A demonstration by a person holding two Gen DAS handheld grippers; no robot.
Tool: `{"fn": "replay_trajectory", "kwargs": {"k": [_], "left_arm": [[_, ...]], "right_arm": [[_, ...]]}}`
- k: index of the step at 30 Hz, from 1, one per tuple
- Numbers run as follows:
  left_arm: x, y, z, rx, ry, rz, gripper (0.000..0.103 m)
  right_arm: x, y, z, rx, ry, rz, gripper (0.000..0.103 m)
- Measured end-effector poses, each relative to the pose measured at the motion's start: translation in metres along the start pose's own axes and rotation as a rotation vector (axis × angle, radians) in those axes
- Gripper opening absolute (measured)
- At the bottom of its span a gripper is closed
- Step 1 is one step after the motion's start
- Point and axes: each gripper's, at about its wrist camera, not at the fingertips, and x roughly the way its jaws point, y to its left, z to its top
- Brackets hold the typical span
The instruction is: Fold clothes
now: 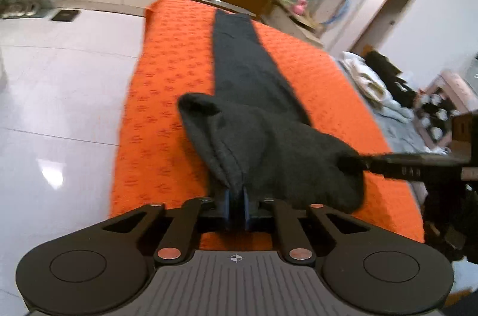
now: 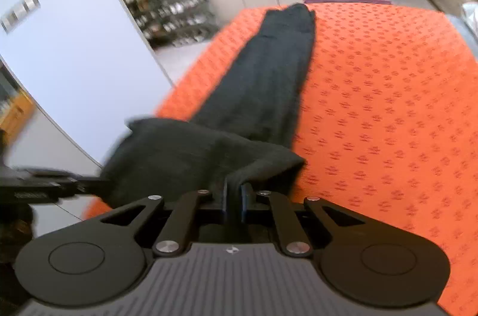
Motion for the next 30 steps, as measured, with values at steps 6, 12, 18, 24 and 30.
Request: {"fn": "replay_trajectory", "kwargs": {"k": [6, 12, 18, 24, 30], "left_arm": [[-0.009, -0.001, 0.001, 0.003, -0.019, -0.007, 0.023], [-0.004, -0.009, -0.004, 0.060, 0.034, -0.053, 0.023], [0.011, -0.014, -0.009, 0.090, 0.074, -0.053, 0.026], [0.020, -0.018, -0.015, 0.146, 0.076, -0.024, 0.026], [0.003, -0.026, -0.016, 0.284, 0.034, 0.005, 0.005]], "right_arm": [[-0.010, -0.014, -0.009, 0.053, -0.013, -0.036, 0.041], [-0.018, -0.015, -0.026, 0.039, 0.021, 0.045, 0.043], [-0.009, 0.003, -0.042, -0.039, 0.064, 0.061, 0.043], [0.000, 0.013, -0.045, -0.089, 0.062, 0.034, 0.033], [-0.010, 0.017, -0.039, -0.125, 0.047, 0.019, 0.013]]}}
